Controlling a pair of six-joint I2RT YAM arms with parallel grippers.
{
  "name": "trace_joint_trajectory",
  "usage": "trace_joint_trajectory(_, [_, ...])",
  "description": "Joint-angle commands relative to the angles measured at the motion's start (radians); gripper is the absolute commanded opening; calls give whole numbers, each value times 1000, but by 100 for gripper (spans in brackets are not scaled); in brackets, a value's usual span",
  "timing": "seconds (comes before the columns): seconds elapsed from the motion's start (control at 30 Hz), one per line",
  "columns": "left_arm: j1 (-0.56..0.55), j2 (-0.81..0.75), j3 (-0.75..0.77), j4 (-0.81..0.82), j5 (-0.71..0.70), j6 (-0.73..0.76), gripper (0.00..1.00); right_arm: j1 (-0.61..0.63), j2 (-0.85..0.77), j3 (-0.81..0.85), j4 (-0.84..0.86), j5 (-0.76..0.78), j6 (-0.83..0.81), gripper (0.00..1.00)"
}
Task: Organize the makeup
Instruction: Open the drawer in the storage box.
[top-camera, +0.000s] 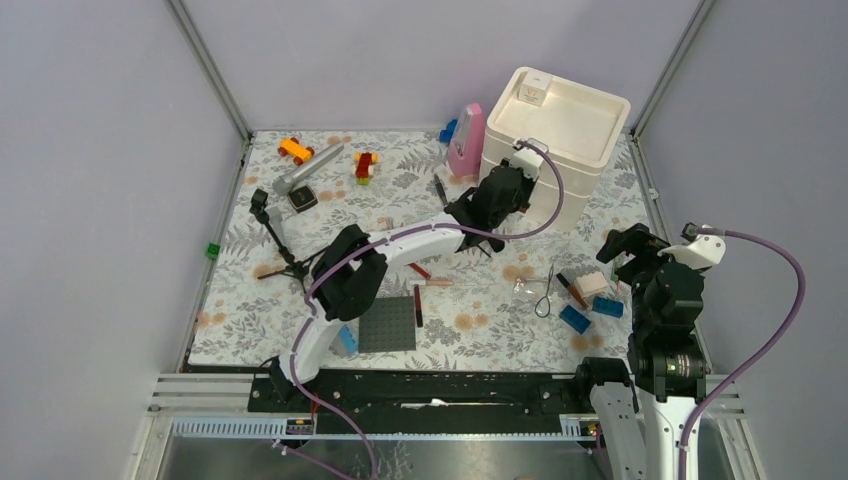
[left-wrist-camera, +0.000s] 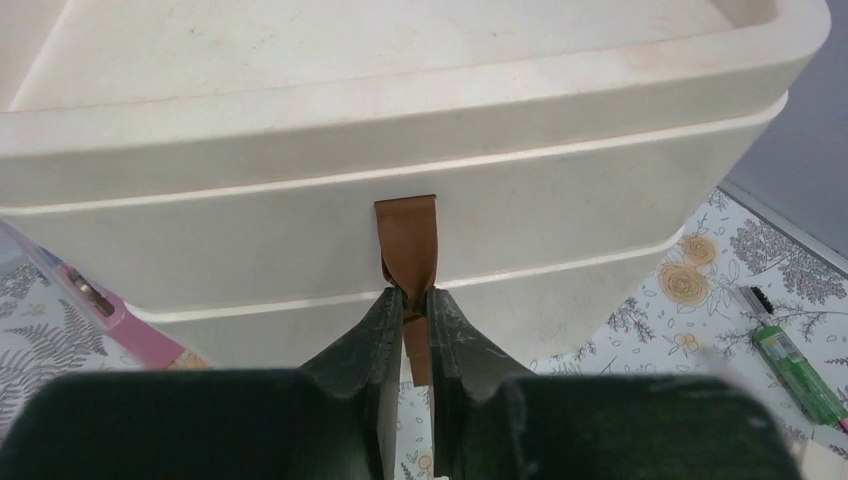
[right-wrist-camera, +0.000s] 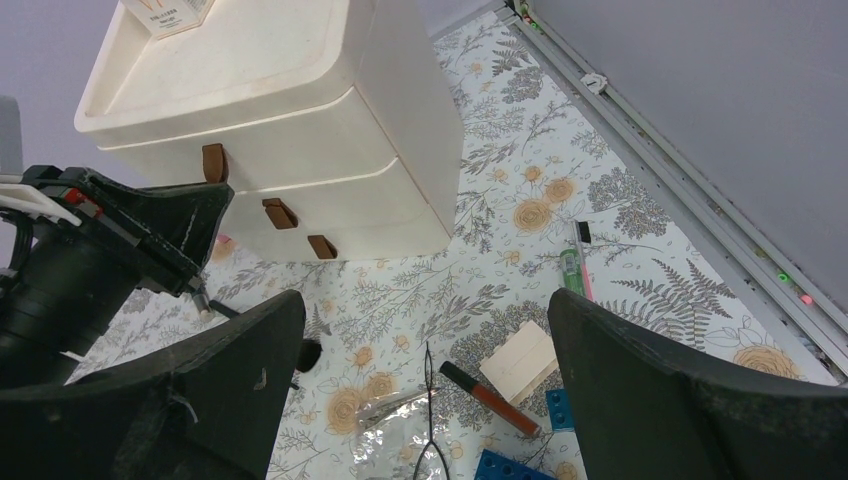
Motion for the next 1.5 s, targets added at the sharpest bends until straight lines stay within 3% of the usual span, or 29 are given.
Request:
trace_joint_trajectory(0.0, [-22, -93, -56, 34, -27, 33, 0, 2, -10, -4, 3, 12, -12, 98])
trace_joint_trajectory(0.67, [-69, -216, -203, 67, -94, 101, 0, 2, -15, 1, -3, 4, -6, 99])
trace_joint_trajectory(1.47, [-129, -453, -516, 43, -149, 9, 0, 2, 3, 76, -61, -14, 20, 98])
